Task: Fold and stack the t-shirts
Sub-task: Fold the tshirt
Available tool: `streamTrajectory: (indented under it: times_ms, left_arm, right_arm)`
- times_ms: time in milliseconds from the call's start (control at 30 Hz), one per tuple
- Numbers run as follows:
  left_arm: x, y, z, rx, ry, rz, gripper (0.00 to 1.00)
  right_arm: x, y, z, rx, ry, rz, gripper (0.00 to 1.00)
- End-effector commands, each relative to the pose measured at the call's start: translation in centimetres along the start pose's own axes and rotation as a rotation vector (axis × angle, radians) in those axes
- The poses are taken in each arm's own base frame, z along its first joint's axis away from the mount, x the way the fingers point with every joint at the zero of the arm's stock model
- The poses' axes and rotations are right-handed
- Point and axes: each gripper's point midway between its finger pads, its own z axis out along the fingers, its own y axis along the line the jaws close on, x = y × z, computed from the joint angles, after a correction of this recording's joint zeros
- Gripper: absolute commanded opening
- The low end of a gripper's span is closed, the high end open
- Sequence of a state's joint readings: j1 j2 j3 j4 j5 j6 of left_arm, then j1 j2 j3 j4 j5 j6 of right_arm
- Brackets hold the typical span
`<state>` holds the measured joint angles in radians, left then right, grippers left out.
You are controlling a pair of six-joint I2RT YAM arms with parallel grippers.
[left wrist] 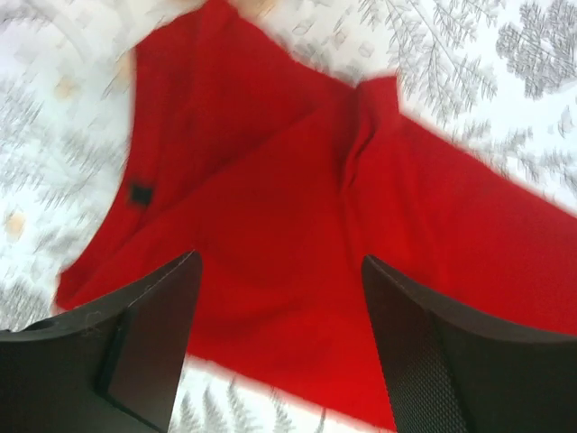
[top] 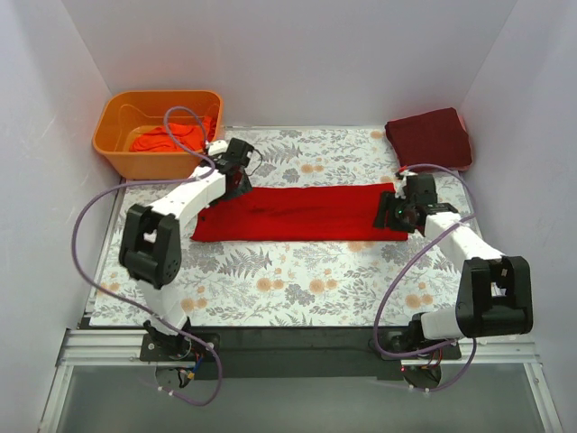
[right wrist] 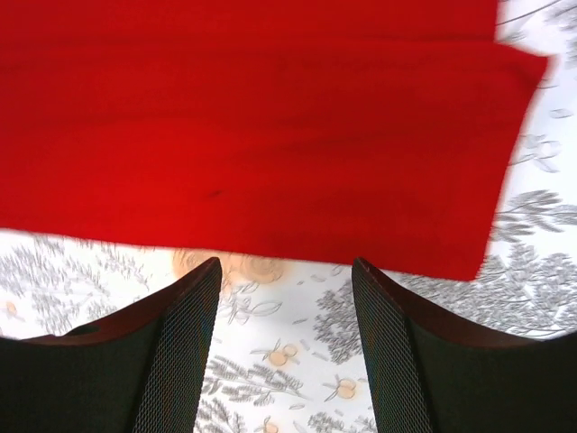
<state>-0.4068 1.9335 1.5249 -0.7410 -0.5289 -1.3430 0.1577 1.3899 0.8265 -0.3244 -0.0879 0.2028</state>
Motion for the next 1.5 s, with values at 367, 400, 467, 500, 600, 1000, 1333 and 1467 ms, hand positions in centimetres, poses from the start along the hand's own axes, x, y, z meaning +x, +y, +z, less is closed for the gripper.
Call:
streamTrajectory:
  times_ms: [367, 400, 467, 500, 600, 1000, 1333, 1467]
  left_arm:
    - [6.5, 12.0, -4.4, 0.044, 0.141, -0.469, 0.73]
    - [6.5, 12.4, -3.7, 0.027, 0.149, -0.491, 0.73]
    - [7.2, 12.8, -2.8, 0.001, 0.167, -0.517, 0.73]
    - [7.2, 12.8, -2.4, -0.002, 0.171, -0.554, 0.73]
    - [7.9, 12.4, -1.5, 0.017, 0.195, -0.602, 0.73]
    - [8.3, 12.7, 0.5, -0.023, 0.203, -0.665, 0.72]
    - [7.0, 13.3, -1.2, 0.026, 0.167, -0.594, 0.68]
    - [5.0, 13.6, -2.8, 0.055, 0.112, -0.507, 0.69]
  right_arm:
    - [-1.3, -3.6, -1.4, -0.164, -0.209, 0.379, 0.71]
    - [-1.1, -3.7, -1.4, -0.167, -0.209, 0.393, 0.73]
    - [-0.6, -4.6, -1.4, -0.156, -0.213, 0.446, 0.74]
    - [-0.4, -5.0, -1.4, -0.150, -0.214, 0.465, 0.76]
    - [0.5, -6.5, -1.7, -0.107, -0.229, 0.549, 0.83]
    - [1.9, -8.8, -0.5, -0.067, -0.254, 0.690, 0.84]
    - [1.9, -9.8, -0.6, -0.018, -0.272, 0.652, 0.80]
    - [0.9, -10.1, -1.7, 0.015, -0.278, 0.571, 0.78]
